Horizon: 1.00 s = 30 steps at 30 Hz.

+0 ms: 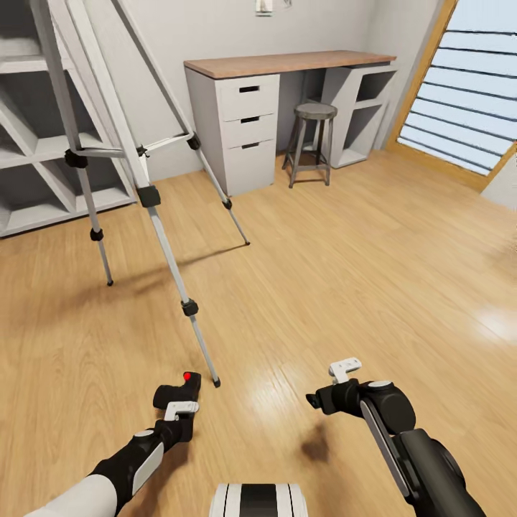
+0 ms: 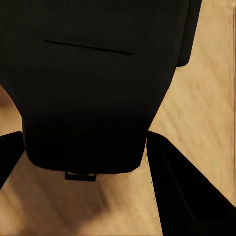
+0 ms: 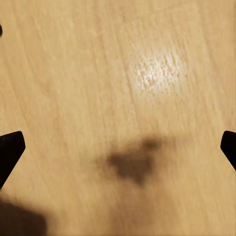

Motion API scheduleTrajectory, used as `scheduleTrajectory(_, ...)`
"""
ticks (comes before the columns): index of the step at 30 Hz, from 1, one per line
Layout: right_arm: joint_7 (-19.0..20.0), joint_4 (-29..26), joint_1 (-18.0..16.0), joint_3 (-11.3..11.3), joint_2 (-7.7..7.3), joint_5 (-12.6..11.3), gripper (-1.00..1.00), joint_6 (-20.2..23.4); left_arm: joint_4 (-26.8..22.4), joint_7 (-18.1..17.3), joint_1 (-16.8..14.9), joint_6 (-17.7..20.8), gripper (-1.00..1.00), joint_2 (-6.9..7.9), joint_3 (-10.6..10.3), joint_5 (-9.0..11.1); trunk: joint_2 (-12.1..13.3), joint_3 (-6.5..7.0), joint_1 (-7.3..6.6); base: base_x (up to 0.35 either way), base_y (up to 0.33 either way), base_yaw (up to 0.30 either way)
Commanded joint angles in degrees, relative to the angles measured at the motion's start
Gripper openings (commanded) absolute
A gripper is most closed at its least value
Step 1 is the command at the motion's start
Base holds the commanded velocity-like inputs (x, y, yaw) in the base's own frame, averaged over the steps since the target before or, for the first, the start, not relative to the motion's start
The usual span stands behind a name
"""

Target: Attach the digital camera to the camera tripod in the bedroom.

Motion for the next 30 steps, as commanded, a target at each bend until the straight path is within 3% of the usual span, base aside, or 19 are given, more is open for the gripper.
scheduleTrajectory(1, 0.2, -0.1, 0.0, 0.1, -0.06, 0.2, 1.00, 0.2, -0.2, -0.4, 0.1, 0.1, -1.00, 0.11, -0.1, 0.3, 0.0, 0.19, -0.03, 0.000, 0.000, 0.000)
scheduleTrajectory(7, 0.4, -0.6, 0.0, 0.3, -0.13, 0.2, 1.00, 0.2, -0.9, -1.8, 0.6, 0.0, -1.00, 0.95, 1.0, 0.6, 0.1, 1.52, -0.19, 0.000, 0.000, 0.000)
scheduleTrajectory(11, 0.3, -2.9, 0.0, 0.5, -0.04, 0.2, 1.00, 0.0, -2.9, -2.8, 1.7, 2.4, -1.00, 1.97, 4.4, 2.3, 0.1, 2.41, -0.29, 0.000, 0.000, 0.000)
scheduleTrajectory(14, 0.3, -3.7, 0.0, 1.5, 0.27, 0.2, 1.00, -0.1, -7.4, -3.2, 3.9, 6.2, -1.00, 3.04, 7.1, 3.2, 0.2, 3.07, -0.37, 0.000, 0.000, 0.000)
scheduleTrajectory(15, 0.3, -3.7, 0.0, 1.5, 0.27, 0.2, 1.00, -0.1, -7.4, -3.2, 3.9, 6.2, -1.00, 3.04, 7.1, 3.2, 0.2, 3.29, -0.39, 0.000, 0.000, 0.000)
scheduleTrajectory(18, 0.2, -4.1, 0.0, 3.0, 0.51, 0.2, 1.00, -0.3, -15.8, -3.4, 7.6, 11.5, -1.00, 4.57, 10.2, 3.8, 0.2, 3.96, -0.47, 0.000, 0.000, 0.000)
scheduleTrajectory(19, 0.2, -4.1, 0.0, 3.0, 0.51, 0.2, 1.00, -0.3, -15.8, -3.4, 7.6, 11.5, -1.00, 4.57, 10.2, 3.8, 0.2, 4.18, -0.50, 0.000, 0.000, 0.000)
scheduleTrajectory(22, 0.1, -4.3, 0.0, 3.8, 0.64, 0.2, 1.00, -0.4, -25.2, -3.4, 12.3, 17.3, -1.00, 5.64, 14.6, 4.6, 0.3, 4.84, -0.57, 0.000, 0.000, 0.000)
scheduleTrajectory(24, 0.1, -4.4, -0.1, 4.0, 0.71, 0.2, 1.00, -0.6, -31.0, -3.4, 15.0, 21.0, -1.00, 6.03, 17.5, 5.0, 0.3, 5.29, -0.63, 0.000, 0.000, 0.000)
scheduleTrajectory(25, 0.1, -4.4, -0.1, 4.0, 0.71, 0.2, 1.00, -0.6, -31.0, -3.4, 15.0, 21.0, -1.00, 6.03, 17.5, 5.0, 0.3, 5.51, -0.65, 0.000, 0.000, 0.000)
scheduleTrajectory(30, 0.3, -4.5, -0.8, 4.3, 0.82, 0.2, 1.00, -0.8, -42.4, -3.1, 19.9, 28.5, -1.00, 6.58, 22.6, 5.2, 0.4, 6.61, -0.78, 0.000, 0.000, 0.000)
